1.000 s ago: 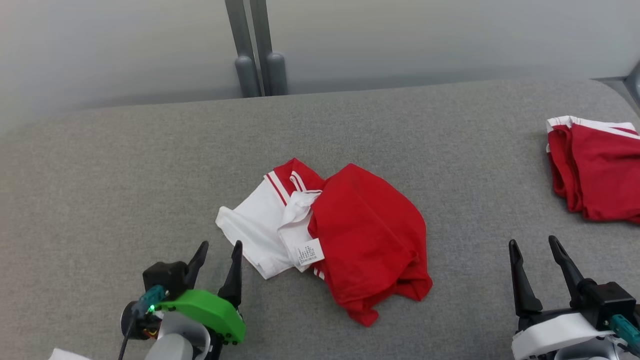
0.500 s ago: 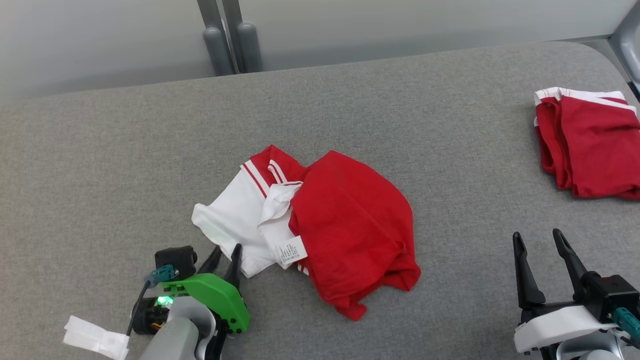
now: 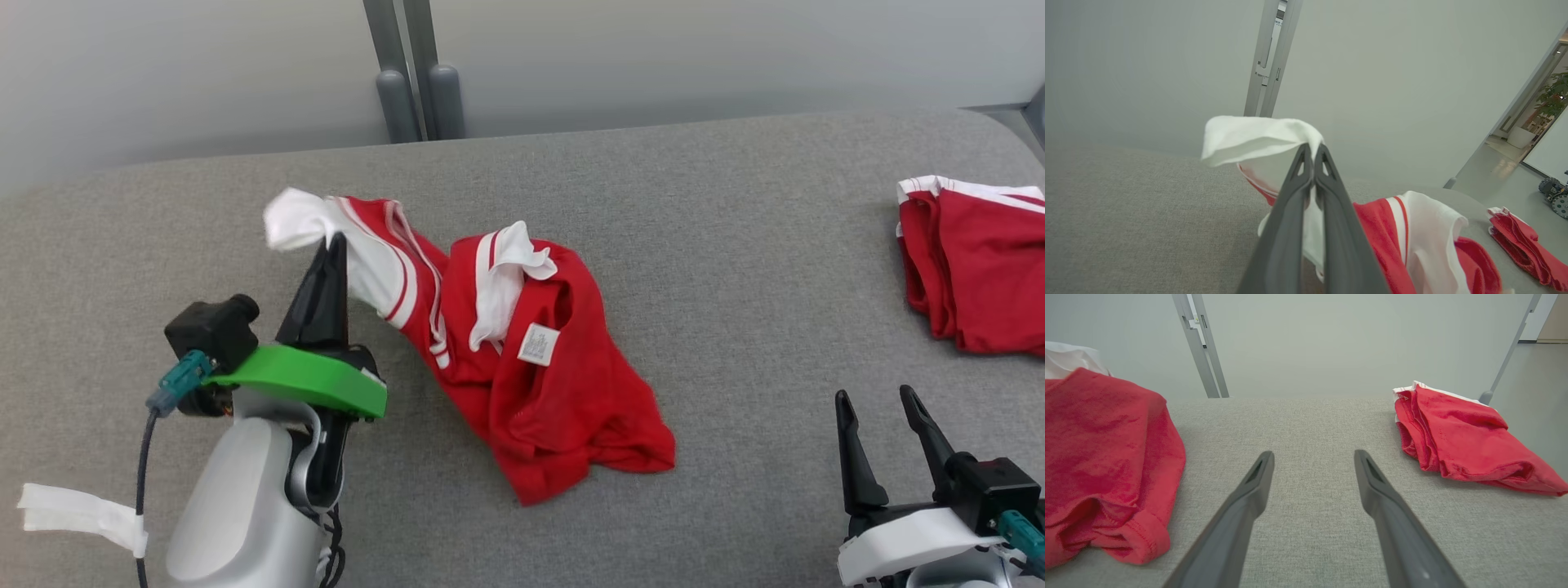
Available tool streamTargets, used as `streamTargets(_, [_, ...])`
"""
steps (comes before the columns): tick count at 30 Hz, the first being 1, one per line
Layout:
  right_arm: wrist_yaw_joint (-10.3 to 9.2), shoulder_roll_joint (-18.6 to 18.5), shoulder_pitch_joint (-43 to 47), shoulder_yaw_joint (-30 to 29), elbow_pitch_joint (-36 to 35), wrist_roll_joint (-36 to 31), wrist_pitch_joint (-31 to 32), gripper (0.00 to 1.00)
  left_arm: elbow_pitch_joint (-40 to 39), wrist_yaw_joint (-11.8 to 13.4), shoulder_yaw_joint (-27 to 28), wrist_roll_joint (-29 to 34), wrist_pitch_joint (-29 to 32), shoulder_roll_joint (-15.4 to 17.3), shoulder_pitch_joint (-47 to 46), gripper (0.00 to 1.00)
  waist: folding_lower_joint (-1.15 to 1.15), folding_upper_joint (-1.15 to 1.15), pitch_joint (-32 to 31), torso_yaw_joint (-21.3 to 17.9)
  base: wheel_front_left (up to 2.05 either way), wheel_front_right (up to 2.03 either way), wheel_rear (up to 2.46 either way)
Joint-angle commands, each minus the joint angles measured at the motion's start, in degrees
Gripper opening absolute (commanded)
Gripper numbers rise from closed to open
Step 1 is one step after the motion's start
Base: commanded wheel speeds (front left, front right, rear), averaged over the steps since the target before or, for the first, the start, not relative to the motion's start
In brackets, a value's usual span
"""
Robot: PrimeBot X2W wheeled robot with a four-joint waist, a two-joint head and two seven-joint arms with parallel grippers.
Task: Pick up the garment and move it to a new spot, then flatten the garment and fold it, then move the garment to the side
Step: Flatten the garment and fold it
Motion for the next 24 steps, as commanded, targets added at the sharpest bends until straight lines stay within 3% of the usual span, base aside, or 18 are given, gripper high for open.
streamTargets(1, [0.00,-0.04,0.54,0.10,0.10,0.55,0.01,1.00,-3.84,0.16,0.82,1.39,-0.26,0.21,-0.17,0.00,0.00,0.00,-1.21,0.73,0.00,0.00,0.00])
streamTargets(13, [-0.01,0.92,1.37,0.95,0.77,0.88,0.01,1.00,-26.03,-0.29,-3.13,1.57,3.86,1.58,-0.20,0.00,0.00,0.00,-3.41,-0.63,0.00,0.00,0.00])
streamTargets(24, [0.00,1.31,2.98,0.81,0.94,0.71,0.01,1.00,-40.11,1.90,-2.40,0.55,9.97,3.71,-0.40,0.00,0.00,0.00,-5.43,-0.71,0.00,0.00,0.00])
